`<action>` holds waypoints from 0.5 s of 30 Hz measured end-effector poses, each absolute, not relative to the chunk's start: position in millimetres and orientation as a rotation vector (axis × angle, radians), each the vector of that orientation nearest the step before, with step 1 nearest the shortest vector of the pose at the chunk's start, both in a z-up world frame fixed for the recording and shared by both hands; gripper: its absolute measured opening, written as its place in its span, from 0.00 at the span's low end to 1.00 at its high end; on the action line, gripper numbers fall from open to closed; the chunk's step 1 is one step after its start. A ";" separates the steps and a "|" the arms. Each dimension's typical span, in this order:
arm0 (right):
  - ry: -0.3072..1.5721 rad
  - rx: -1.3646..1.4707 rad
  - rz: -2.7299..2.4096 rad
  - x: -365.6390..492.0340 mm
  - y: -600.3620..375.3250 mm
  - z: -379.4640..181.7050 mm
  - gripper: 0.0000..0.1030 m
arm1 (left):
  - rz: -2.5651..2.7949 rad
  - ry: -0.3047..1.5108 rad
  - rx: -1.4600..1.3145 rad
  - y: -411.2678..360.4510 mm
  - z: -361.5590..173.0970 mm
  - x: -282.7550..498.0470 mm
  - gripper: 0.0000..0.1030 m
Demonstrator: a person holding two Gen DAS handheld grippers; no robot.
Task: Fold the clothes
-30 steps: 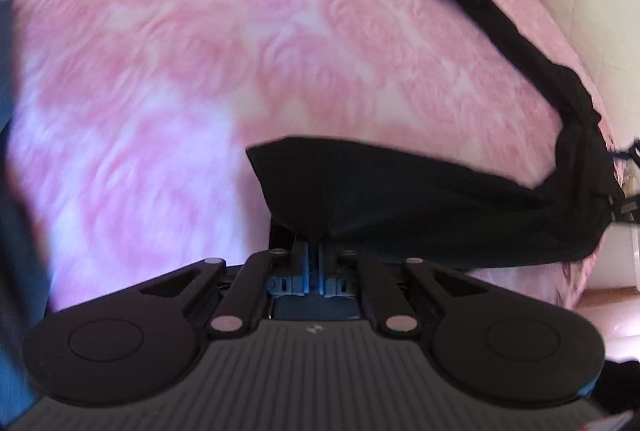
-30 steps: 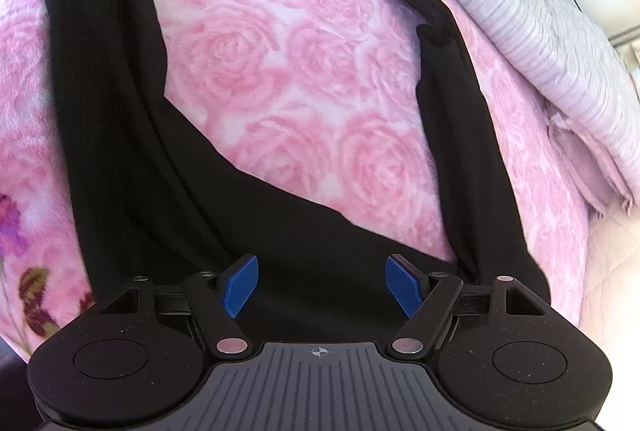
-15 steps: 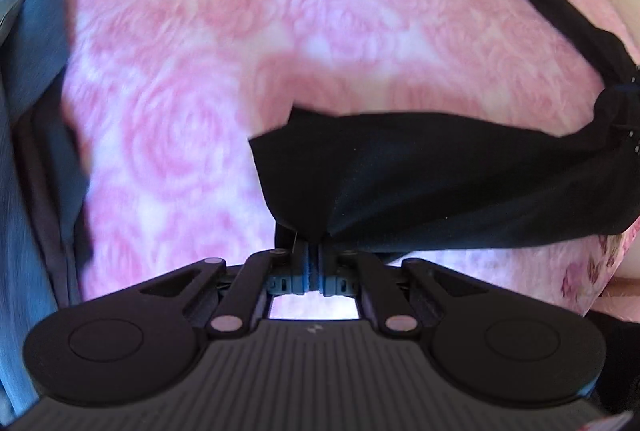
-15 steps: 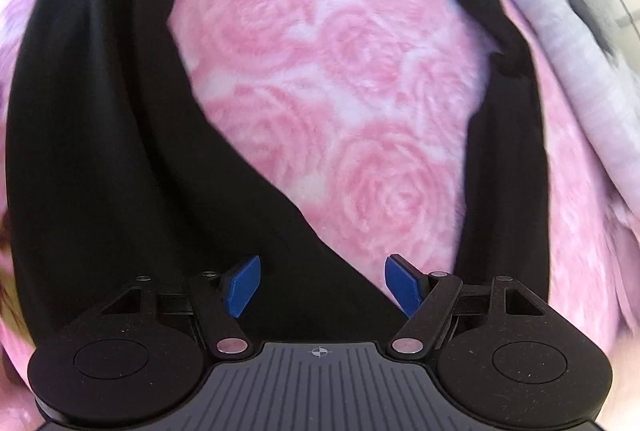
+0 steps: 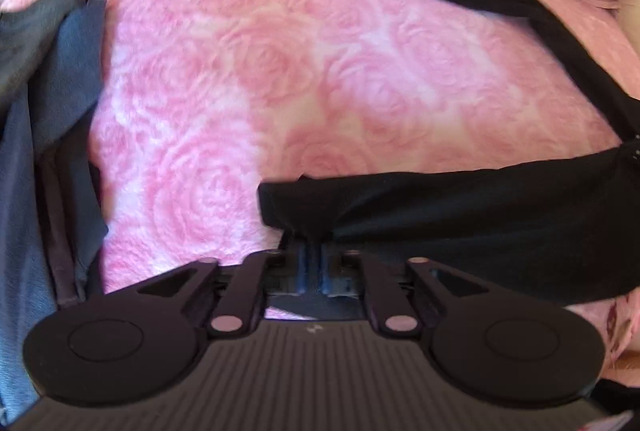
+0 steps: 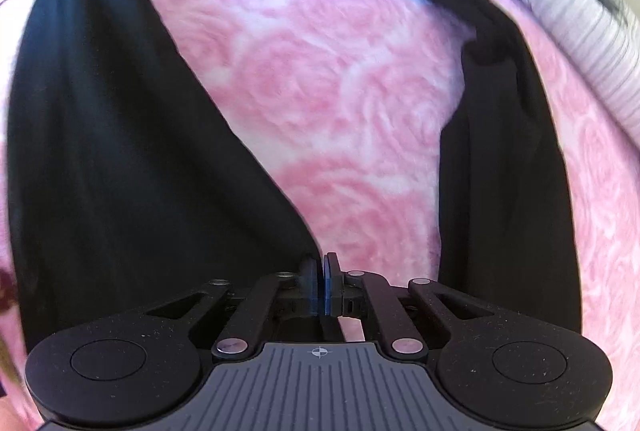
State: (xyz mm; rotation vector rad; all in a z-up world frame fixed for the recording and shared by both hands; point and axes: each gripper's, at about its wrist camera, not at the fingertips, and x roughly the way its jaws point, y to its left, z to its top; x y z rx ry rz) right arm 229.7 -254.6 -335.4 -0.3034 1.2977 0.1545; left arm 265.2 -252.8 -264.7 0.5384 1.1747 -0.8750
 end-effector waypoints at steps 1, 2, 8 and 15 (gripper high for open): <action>1.297 -0.297 0.124 230.2 -253.7 -334.0 0.04 | -0.873 1.174 0.535 -250.0 -266.7 266.7 0.19; 1.290 -0.296 0.089 228.9 -251.5 -331.0 0.14 | -0.880 1.172 0.531 -246.2 -267.6 267.2 0.21; 1.184 -0.314 -0.120 197.7 -214.5 -295.0 0.63 | -0.921 1.159 0.504 -223.0 -272.9 270.4 0.31; 1.118 -0.169 0.058 215.4 -107.1 -277.1 0.63 | -1.016 1.198 0.490 -221.1 -303.1 273.8 0.33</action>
